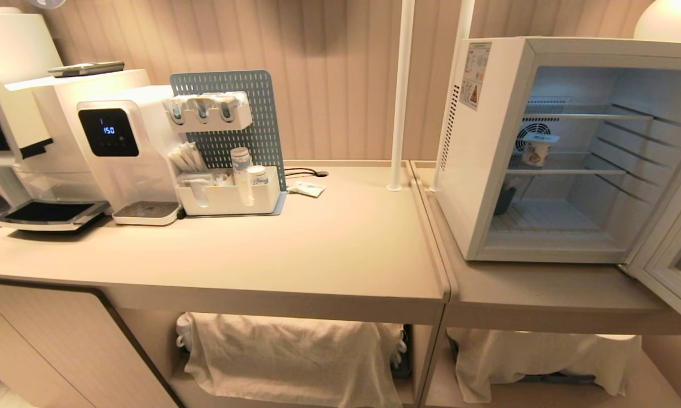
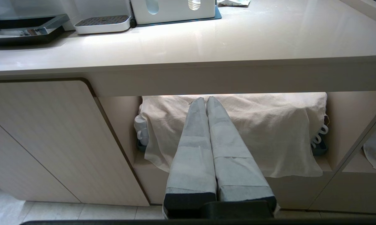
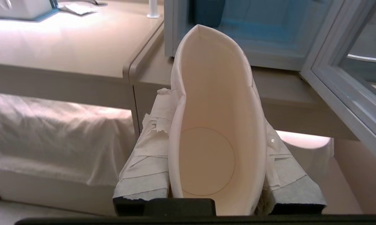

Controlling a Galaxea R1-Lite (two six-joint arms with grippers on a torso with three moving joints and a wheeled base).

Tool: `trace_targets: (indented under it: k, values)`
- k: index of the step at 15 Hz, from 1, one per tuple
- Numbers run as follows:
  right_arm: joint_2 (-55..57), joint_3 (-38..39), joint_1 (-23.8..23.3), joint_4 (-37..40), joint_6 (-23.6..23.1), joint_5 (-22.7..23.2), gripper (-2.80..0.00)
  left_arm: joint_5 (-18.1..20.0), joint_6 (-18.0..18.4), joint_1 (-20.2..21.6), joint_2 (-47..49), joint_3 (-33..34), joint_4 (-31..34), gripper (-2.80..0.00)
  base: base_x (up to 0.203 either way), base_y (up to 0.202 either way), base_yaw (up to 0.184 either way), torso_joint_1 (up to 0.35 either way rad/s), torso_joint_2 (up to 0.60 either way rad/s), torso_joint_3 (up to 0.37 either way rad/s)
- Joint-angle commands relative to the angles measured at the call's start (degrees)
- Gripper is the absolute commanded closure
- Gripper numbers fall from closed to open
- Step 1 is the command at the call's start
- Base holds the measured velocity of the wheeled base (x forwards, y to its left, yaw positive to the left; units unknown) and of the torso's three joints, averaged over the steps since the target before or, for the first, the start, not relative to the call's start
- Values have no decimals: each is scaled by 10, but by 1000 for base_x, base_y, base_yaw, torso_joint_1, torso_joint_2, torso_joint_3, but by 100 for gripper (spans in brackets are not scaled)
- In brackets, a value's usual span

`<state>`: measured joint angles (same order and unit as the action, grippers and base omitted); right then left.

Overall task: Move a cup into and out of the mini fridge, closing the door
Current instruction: Place the paper cup on the table

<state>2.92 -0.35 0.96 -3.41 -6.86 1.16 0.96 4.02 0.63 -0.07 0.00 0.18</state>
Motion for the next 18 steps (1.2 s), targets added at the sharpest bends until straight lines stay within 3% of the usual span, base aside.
trace_targets:
  k: [1,14,18]
  values:
    - [-30,4,-1,9,9,0,0,0,0,0,1,0,0,0,0,0,0,0,0,0]
    - [-30,4,-3,29,6,-2,0,1,5,0,1,0,3,0,0,0,0,0,0,0]
    - [-30,4,-3,29,8,-2,0,-8,-48,0,1,0,-4,0,0,0,0,0,0,0]
